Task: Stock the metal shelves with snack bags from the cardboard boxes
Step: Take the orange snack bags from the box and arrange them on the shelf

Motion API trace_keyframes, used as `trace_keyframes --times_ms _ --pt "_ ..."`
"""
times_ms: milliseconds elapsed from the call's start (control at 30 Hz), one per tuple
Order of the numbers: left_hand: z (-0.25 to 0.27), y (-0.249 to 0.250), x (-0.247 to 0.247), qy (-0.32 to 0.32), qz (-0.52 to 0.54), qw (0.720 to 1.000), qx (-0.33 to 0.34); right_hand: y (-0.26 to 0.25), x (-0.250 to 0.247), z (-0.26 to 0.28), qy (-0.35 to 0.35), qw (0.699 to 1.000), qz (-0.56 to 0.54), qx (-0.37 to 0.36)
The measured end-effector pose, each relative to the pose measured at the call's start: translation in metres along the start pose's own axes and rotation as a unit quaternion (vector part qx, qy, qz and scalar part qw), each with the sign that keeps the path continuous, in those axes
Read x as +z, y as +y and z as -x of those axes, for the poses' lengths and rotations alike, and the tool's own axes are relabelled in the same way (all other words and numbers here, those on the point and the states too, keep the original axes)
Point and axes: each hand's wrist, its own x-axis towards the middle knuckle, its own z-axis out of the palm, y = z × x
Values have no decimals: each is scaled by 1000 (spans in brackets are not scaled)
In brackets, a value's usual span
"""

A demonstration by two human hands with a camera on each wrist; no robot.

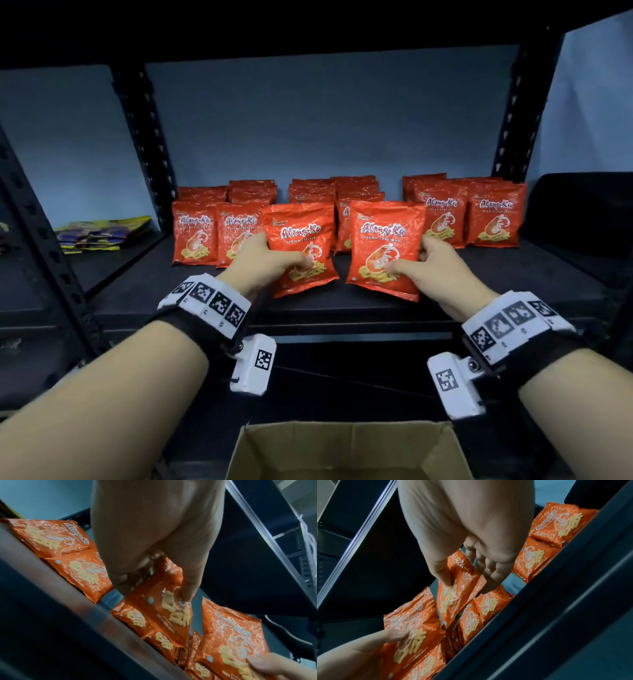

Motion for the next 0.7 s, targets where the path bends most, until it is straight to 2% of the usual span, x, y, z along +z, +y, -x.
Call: trace_keyframes --times_ms 133,233,400,633,700 --pt "-34 8 6 -12 -43 999 12 -11 -3 -31 -16 1000 26 0" --pt "-62 9 9 4 -82 997 10 -13 -3 -62 -32 998 45 2" --pt "-101 6 21 1 -149 989 13 -7 -2 -104 -74 991 108 36" --pt "-143 -5 35 1 -206 978 -36 -4 6 -134 -102 974 172 108" --pt "-150 -4 37 7 -243 969 -28 -7 6 -140 -103 968 197 115"
